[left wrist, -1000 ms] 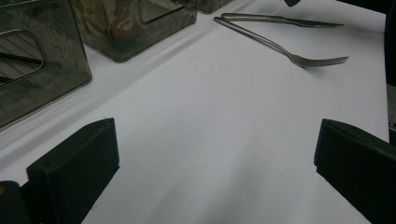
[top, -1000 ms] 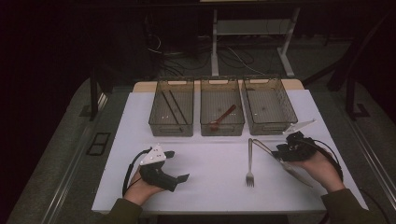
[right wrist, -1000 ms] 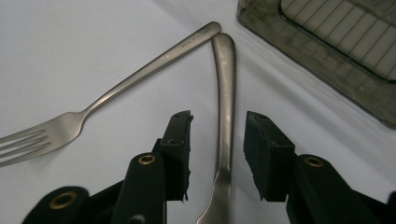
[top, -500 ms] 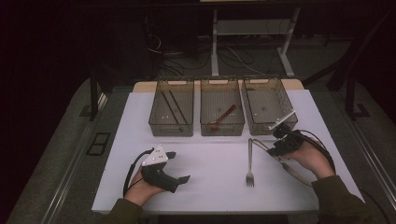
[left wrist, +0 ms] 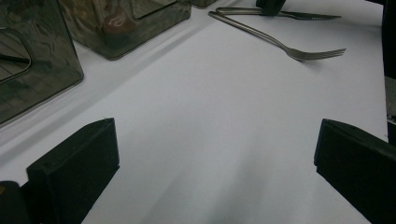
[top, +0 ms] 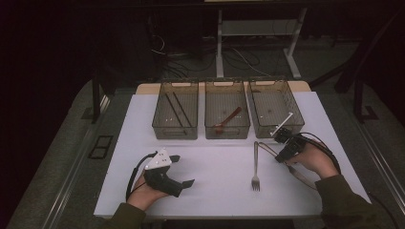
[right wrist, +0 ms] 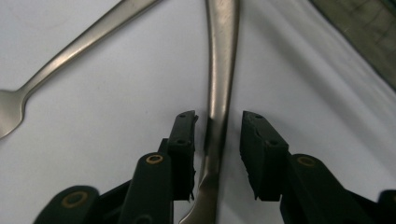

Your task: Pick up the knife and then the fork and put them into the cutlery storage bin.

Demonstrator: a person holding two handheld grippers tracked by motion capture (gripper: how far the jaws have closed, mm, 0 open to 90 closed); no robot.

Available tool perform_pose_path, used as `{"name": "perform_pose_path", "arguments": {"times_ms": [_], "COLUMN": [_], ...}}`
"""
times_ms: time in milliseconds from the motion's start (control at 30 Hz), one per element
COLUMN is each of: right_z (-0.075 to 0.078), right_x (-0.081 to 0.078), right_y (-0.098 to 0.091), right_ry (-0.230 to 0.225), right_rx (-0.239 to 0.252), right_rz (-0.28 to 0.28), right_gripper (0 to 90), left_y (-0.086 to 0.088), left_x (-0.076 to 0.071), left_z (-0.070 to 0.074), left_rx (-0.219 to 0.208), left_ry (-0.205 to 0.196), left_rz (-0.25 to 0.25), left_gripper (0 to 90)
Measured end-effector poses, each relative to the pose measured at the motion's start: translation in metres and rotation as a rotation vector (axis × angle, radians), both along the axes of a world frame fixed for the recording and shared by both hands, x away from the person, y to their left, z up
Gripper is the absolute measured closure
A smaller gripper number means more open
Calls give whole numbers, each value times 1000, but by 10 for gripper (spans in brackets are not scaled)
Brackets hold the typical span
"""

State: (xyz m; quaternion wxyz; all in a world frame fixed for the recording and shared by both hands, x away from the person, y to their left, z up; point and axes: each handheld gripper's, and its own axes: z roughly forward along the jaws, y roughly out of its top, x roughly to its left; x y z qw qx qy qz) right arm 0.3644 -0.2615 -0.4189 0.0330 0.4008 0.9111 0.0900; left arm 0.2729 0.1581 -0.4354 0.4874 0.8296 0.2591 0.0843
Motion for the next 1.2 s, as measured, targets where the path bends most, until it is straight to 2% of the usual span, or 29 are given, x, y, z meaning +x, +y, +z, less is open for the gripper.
{"name": "perform_pose_path", "arguments": {"times_ms": [100,333,700,967,1200], "right_z": [-2,-2,-2,1,12], "right_x": [-1,-1,-2,-4,-8], "right_y": [1,2,2,-8,-16], "right_ry": [8,14,11,-10,-64], "right_rx": [-20,-24,-30,18,77], "right_rz": [16,26,3,-9,-18], "right_gripper": [671,739,784,784,784], "left_y": [0,-1,-1,-1,0], "left_x": [0,0,0,1,1], "left_z": [0,-1,-1,-1,0], "left_rx": [0,3,-3,-2,-3], "left_ry": [0,3,8,9,5], "left_rz": [0,-4,-6,-3,-6], "left_gripper": [0,0,0,0,0]}}
